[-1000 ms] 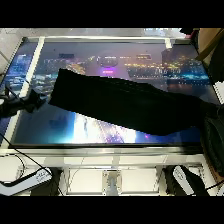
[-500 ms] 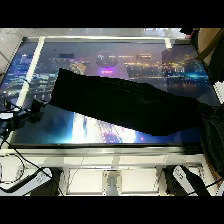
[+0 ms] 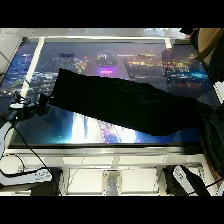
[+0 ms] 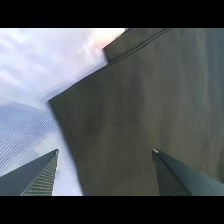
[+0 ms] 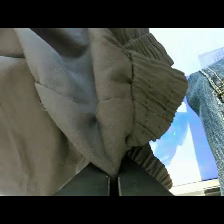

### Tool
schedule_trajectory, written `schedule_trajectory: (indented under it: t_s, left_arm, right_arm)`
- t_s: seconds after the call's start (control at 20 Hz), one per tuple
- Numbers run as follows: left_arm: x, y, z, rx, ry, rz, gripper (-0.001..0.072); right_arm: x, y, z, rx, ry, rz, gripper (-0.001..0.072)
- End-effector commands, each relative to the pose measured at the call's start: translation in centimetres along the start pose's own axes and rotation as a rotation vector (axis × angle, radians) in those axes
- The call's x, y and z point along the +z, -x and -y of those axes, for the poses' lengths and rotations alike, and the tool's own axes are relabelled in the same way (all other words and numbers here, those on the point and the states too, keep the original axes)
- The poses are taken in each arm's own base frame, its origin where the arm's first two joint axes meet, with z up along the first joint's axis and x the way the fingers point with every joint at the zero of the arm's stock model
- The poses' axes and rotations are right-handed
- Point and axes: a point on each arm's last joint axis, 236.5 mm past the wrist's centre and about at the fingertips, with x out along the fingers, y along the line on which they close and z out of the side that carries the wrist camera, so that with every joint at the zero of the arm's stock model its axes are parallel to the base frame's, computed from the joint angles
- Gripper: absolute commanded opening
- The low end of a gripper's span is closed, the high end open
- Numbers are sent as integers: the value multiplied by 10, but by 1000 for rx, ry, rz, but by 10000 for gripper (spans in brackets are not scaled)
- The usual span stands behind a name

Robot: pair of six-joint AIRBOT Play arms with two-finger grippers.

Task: Fold the clothes and pants, and hang the long-sleeved shirts on hangers.

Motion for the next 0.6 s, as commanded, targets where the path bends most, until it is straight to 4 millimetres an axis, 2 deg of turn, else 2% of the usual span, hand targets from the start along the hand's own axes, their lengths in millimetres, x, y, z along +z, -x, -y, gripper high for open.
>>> schedule_trajectory:
  t_s: [0.0, 0.35, 0.45, 0.55]
  left_arm:
    - [-4, -23, 2, 9, 15, -33, 633]
    - [3, -20, -8, 22, 23, -28, 622]
    - [-11, -18, -3, 5, 14, -86, 622]
    - [-17, -10, -8, 8, -13, -134, 622]
  right_arm:
    - [-5, 0, -2, 8, -1, -21, 18]
    - [-6, 0, -2, 10, -1, -25, 18]
    - [-8, 0, -3, 12, -1, -32, 19]
    - [-9, 0, -3, 13, -1, -37, 19]
